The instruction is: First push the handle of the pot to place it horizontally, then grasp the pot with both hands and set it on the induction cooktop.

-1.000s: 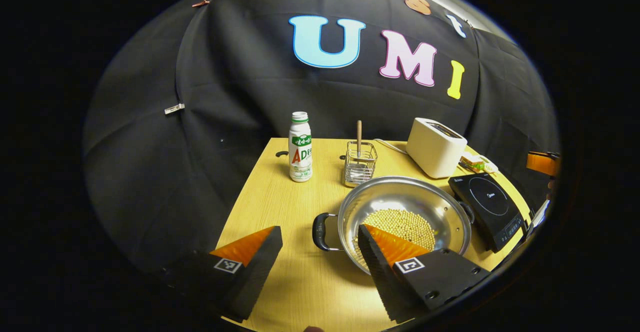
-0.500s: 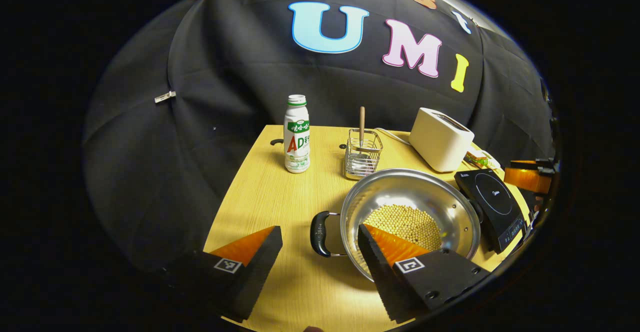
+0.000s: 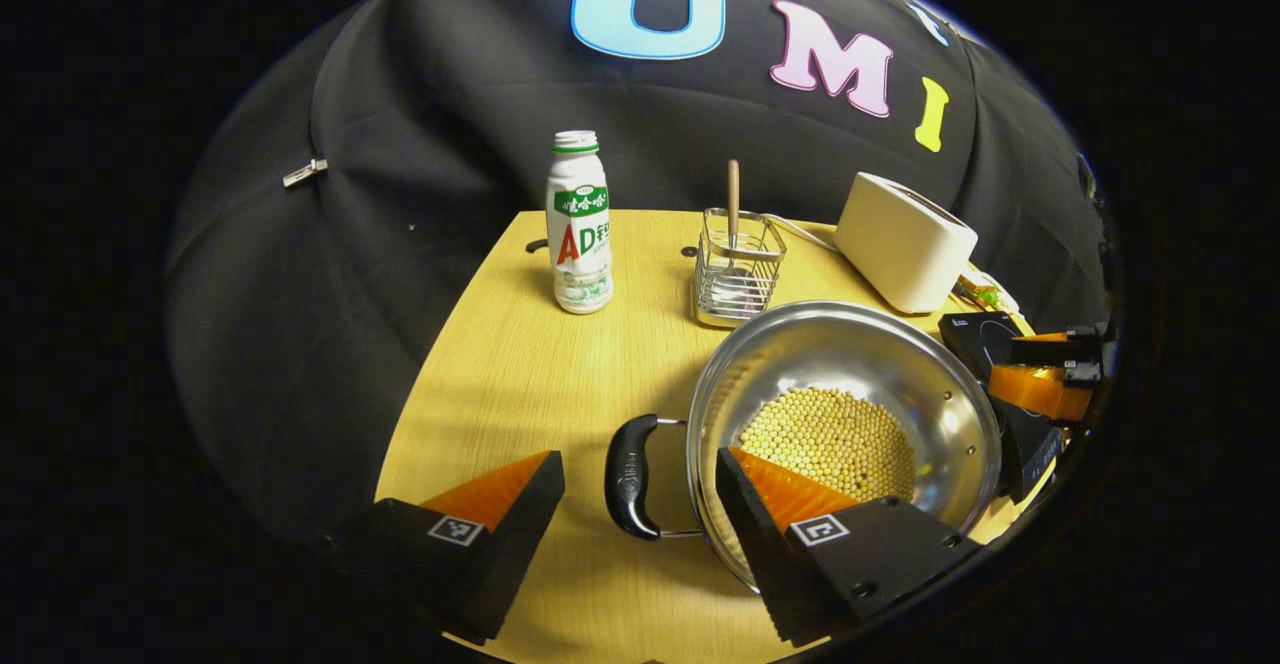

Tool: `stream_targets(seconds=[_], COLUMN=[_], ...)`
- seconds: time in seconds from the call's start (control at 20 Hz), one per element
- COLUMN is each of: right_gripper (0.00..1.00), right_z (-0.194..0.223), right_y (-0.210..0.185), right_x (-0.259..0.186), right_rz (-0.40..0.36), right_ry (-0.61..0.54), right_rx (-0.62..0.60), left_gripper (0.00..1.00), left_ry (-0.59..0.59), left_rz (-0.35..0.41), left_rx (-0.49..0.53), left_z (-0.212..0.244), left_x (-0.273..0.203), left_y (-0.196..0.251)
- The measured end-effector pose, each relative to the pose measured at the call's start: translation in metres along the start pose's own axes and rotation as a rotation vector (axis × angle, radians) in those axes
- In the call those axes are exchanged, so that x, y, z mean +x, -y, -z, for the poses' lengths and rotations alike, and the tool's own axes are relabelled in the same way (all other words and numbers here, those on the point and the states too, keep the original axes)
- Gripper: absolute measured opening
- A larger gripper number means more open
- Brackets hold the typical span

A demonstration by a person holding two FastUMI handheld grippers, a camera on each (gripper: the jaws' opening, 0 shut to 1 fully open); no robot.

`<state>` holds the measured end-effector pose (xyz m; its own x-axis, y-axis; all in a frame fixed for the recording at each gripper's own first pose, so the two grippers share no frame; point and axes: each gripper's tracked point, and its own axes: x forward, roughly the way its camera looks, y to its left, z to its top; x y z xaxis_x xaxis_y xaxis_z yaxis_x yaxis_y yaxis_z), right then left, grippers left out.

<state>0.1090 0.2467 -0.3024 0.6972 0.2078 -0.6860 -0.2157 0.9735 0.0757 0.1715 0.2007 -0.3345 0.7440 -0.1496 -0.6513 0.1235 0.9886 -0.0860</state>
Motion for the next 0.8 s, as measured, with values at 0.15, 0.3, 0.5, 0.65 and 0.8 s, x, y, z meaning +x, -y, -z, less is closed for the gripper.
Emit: stream_targets(seconds=[0.15,0.3,0.5,0.65,0.8], right_gripper=[0.99,0.99,0.98,0.88,0.71], right_z=[0.016,0.029,0.042,0.047,0.048], right_y=[-0.003,-0.007,-0.012,-0.011,-0.009], right_x=[0.013,0.024,0.032,0.037,0.040], right_rz=[0.002,0.002,-0.001,0.015,0.024], right_ry=[-0.045,-0.082,-0.105,-0.112,-0.118], right_rx=[0.019,0.051,0.067,0.084,0.116], left_gripper=[0.94,0.89,0.88,0.84,0.69], left_ry=[-0.016,-0.025,-0.025,-0.028,-0.026], left_rz=[0.001,0.003,0.005,0.005,0.013], left_rx=[0.006,0.021,0.029,0.030,0.031], left_z=[0.006,0.008,0.006,0.005,0.005], left_x=[0.008,0.014,0.020,0.025,0.029], left_y=[0.001,0.003,0.004,0.005,0.008])
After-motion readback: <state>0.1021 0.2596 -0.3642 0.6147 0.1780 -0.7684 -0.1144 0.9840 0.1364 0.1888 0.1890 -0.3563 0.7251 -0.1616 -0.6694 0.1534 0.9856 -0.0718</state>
